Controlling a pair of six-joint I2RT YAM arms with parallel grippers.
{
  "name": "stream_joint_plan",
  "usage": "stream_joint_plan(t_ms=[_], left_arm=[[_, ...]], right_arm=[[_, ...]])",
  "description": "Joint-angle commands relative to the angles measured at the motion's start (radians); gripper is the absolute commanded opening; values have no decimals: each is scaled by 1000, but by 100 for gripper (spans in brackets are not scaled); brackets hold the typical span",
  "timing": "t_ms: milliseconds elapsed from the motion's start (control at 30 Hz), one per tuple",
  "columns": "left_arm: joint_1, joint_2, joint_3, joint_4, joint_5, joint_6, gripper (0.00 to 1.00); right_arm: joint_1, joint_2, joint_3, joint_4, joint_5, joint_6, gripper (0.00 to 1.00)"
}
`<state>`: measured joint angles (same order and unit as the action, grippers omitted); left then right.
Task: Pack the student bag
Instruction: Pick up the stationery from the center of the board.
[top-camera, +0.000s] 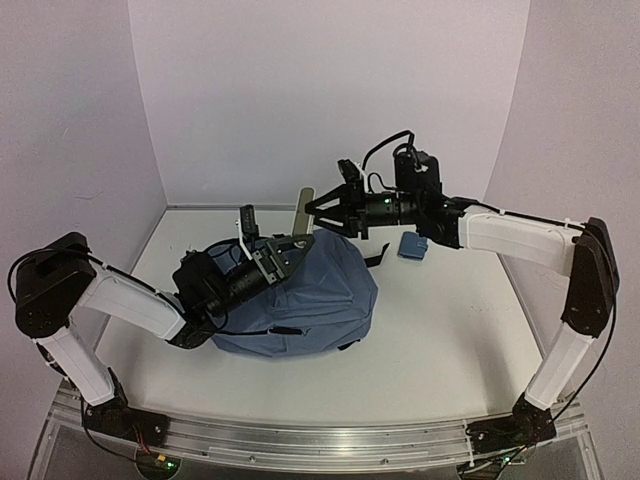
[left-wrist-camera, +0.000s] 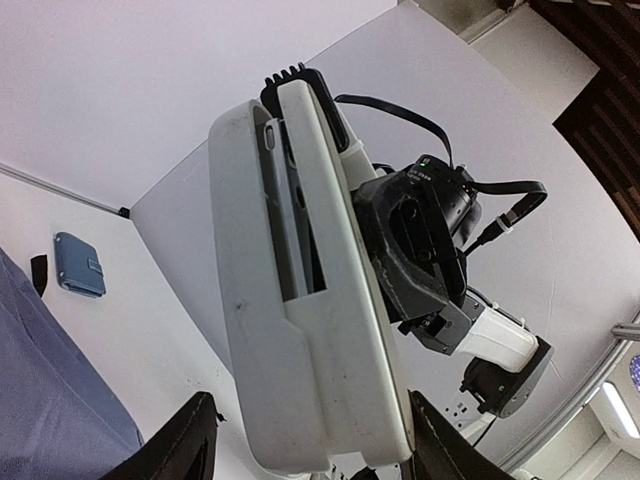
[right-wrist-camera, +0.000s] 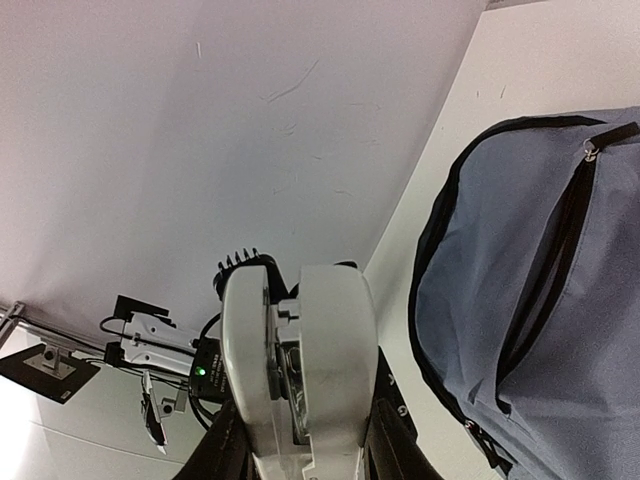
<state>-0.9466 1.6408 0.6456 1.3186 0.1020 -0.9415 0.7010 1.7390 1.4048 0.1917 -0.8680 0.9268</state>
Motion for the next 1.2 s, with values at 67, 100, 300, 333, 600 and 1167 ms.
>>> stream_joint_plan(t_ms=[67,100,300,333,600,1167], left_arm=[[0,-55,-9,183,-6,36,66],[0,-57,-7,182,-1,36,69],[1,-71,-18,182,-5,25,76],[1,-73,-22,183,-18,21,75],[1,-80,-5,182,-17,33,61],[1,-104,-29,182,-89,52,37]], right_arm=[[6,2,-24,139,-18,35,27],[7,3,-25,144,-17,38,27],[6,4,-21,156,-16,37,27],[7,4,-22,160,-17,37,27],[17,7,-35,177,-16,40,27],[38,19,-51,215,-19,57,35]])
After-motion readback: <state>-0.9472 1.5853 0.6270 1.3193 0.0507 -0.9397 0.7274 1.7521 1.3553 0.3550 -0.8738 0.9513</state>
